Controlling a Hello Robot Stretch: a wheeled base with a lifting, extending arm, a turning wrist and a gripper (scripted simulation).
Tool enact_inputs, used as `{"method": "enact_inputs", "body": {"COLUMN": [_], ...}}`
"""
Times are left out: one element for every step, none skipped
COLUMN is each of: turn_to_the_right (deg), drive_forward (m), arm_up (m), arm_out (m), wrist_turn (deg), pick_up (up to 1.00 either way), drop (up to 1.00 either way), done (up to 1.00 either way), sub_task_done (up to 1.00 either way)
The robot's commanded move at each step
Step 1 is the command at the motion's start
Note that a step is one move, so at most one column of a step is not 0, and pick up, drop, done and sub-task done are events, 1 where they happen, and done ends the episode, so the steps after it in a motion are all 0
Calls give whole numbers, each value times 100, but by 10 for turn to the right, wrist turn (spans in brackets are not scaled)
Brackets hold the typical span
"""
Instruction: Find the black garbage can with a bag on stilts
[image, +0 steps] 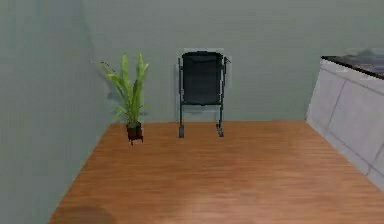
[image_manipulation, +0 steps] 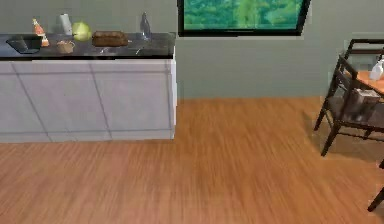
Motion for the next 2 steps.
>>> {"method": "enact_inputs", "body": {"turn_to_the_right": [0,120], "drive_forward": [100,0], "arm_up": [0,0], "arm_out": [0,0], "wrist_turn": [0,0], "pick_up": [0,0], "drop": [0,0], "done": [0,0], "sub_task_done": [0,0]}}
